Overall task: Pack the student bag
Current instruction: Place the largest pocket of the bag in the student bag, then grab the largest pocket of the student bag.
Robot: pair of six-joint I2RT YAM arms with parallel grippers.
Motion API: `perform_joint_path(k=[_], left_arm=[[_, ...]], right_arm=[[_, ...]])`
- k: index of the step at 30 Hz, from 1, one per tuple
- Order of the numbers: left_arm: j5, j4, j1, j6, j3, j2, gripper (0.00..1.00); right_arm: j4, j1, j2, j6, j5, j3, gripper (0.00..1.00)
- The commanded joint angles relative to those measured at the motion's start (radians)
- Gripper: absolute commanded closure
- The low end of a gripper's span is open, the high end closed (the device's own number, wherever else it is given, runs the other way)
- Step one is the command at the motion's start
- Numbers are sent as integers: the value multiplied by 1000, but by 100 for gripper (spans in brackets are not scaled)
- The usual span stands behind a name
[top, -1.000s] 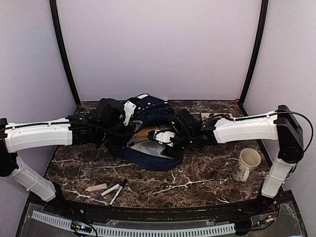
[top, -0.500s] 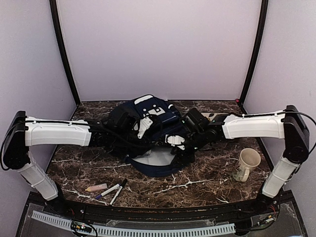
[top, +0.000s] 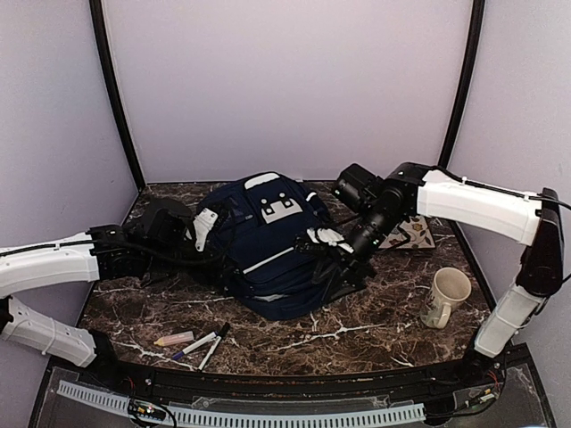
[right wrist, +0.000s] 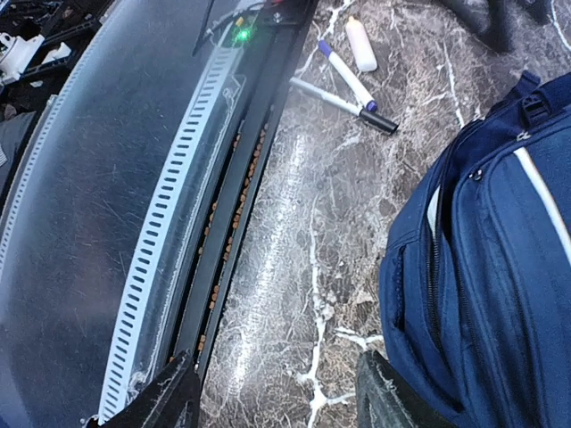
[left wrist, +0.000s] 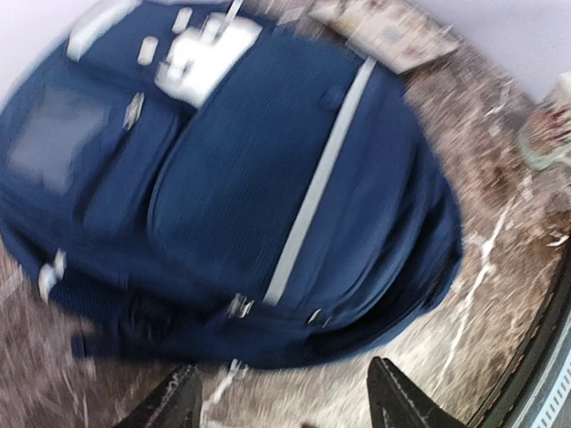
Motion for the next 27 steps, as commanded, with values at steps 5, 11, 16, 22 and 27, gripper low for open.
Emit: perform_joint_path(k=[5,11,16,22,27], left_arm=[[67,-299,174,-81,-48,65,41],[115,-162,184,150,-46,115,47],[171,-113,183,253,-34,214,47],[166,-64,185,288,-69,272,50],[140,50,187,309,-120,272,64]], right_arm=[[157,-158,61,131,48,32,43],[280,-255,161,159,143,15,45],[348,-280,222,221,168,60,45],[366,-280,261,239,165,83,44],[372,-281,271,241,142,74,44]])
